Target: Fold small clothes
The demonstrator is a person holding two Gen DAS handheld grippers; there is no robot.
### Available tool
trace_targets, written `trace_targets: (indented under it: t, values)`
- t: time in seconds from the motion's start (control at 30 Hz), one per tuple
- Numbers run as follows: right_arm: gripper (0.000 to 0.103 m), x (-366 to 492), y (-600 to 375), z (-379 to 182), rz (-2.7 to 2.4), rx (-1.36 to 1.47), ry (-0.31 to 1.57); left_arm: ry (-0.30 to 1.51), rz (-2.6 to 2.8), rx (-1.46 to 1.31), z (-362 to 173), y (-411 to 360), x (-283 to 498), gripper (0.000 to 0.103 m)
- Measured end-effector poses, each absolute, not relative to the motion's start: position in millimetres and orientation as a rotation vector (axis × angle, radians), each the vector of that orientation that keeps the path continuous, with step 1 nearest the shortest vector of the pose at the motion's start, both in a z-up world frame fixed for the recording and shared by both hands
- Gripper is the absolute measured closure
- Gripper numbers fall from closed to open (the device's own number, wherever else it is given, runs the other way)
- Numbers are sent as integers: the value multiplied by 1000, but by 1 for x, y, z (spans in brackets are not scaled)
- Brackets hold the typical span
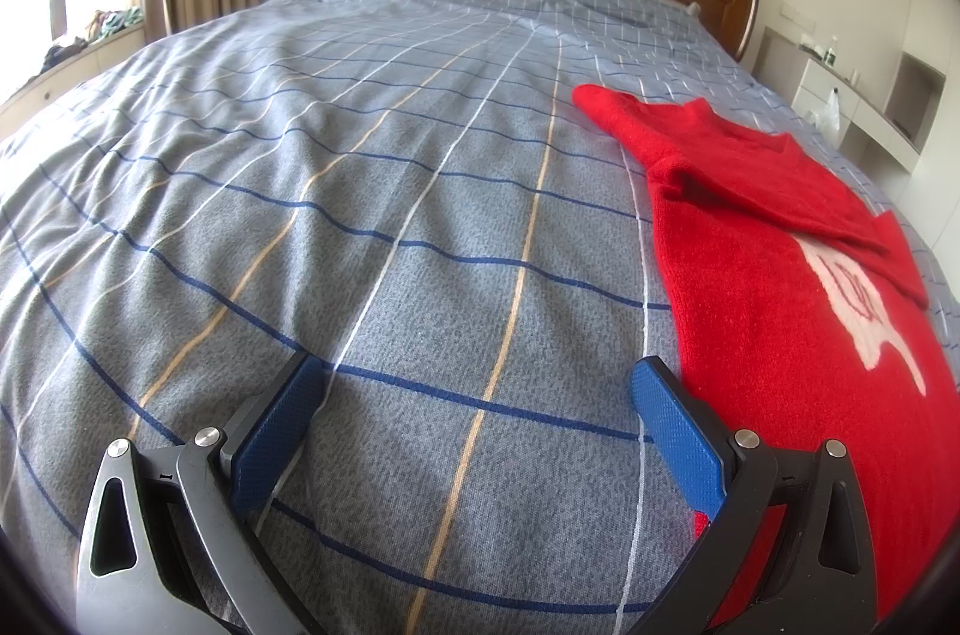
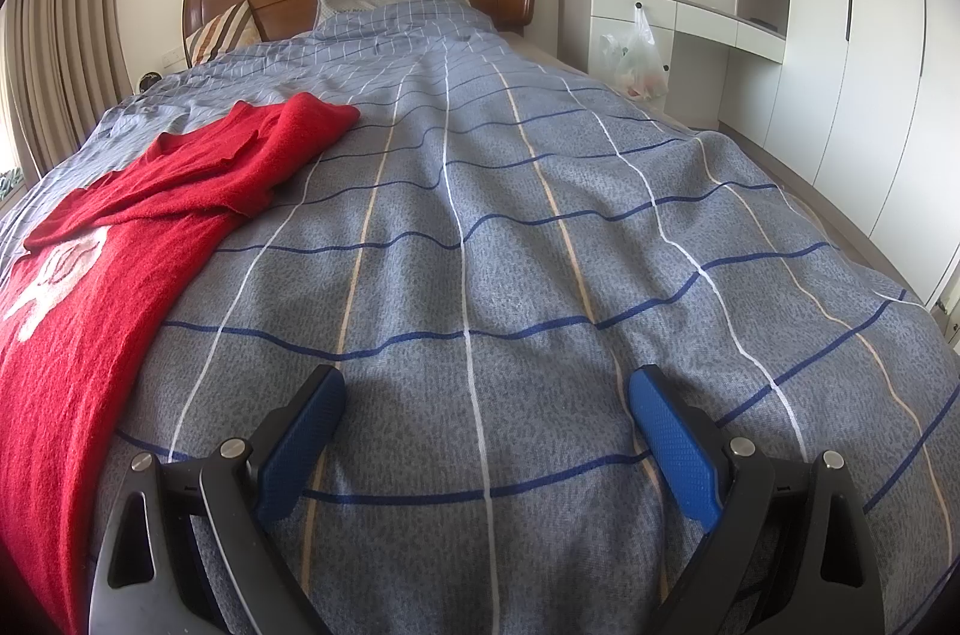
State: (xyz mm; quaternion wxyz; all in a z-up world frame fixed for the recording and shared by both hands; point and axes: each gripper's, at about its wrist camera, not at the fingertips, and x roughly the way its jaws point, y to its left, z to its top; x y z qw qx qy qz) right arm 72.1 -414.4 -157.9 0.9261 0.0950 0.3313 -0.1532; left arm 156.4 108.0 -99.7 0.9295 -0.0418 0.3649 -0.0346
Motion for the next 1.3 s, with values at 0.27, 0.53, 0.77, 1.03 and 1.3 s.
trace_targets:
  t: [0.27,0.53,0.77,1.03,1.3]
  values:
    - [8,72,-414,-158,-314,195,680,747,-71,-85,-100,108,156,1]
    - [7,72,-415,-158,-311,198,691,803,-71,-74,-94,110,157,1]
    - [6,47,-397,-119,-197,250,777,868,-278,-162,-58,121,88,2]
    - [18,-18,-291,-117,245,370,901,1033,-399,-100,-87,79,42,20]
    - [80,-7,-287,-154,276,577,974,1029,-371,-79,-90,73,39,79]
